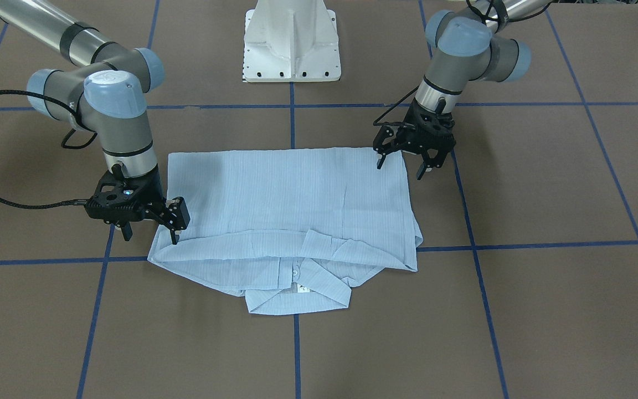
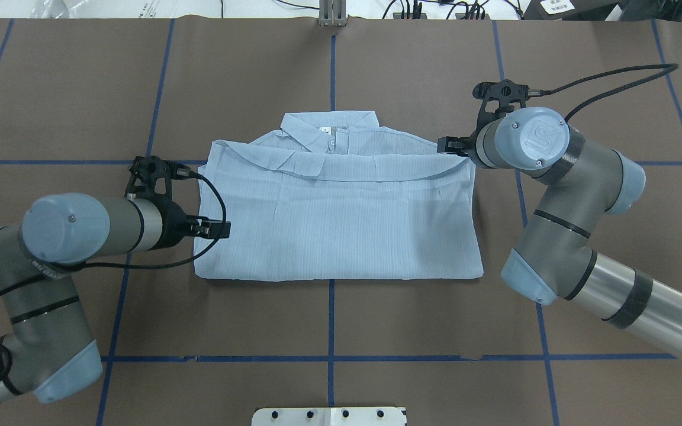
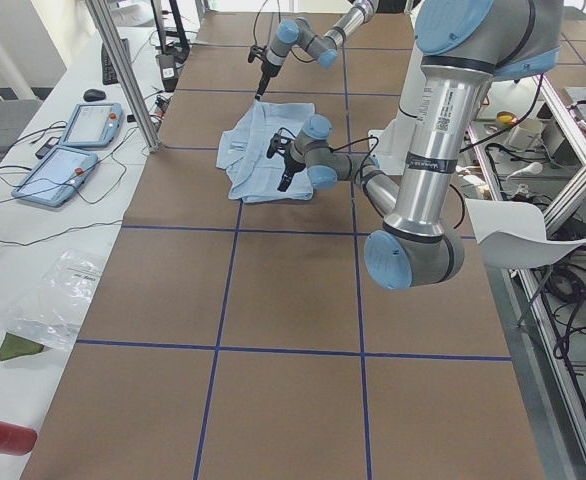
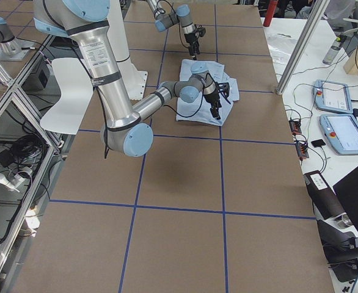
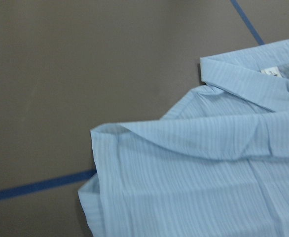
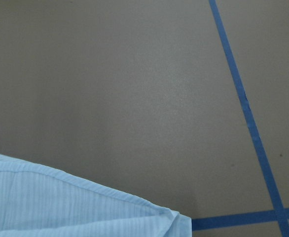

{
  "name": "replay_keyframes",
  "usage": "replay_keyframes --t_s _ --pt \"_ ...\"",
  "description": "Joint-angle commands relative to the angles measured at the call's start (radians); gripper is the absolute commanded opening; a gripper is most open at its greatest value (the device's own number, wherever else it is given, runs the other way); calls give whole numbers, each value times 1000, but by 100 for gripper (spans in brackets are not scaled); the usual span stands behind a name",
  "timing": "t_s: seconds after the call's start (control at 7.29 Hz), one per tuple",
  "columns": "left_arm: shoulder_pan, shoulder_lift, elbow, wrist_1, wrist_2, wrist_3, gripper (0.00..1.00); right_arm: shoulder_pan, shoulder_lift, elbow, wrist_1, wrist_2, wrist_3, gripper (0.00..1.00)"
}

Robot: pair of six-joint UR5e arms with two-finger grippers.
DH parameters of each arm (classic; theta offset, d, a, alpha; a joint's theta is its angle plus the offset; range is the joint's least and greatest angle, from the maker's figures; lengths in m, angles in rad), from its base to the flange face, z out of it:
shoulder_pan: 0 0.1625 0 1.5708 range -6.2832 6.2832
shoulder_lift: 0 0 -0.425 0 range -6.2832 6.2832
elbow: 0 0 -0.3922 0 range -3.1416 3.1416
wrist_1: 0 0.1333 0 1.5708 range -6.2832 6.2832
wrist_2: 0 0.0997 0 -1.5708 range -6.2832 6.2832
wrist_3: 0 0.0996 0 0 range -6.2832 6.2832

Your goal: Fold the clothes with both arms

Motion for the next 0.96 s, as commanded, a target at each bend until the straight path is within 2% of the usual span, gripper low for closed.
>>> replay_keyframes --t_s 0.0,0.14,0.27,0.55,0.69,0.82 --pt "81 41 -27 0 8 -82 95 -2 0 3 0 -2 5 100" --pt "107 41 -26 2 27 -112 78 -2 0 4 0 -3 6 100" --pt "112 41 -21 2 26 -116 74 -2 0 4 0 -3 6 100" --pt "112 41 -16 3 26 -114 74 -2 0 6 0 -3 11 100" --pt "112 42 -13 3 26 -116 64 -2 -2 7 0 -3 12 100" --pt "112 44 -12 3 26 -116 41 -2 -2 9 0 -3 14 100"
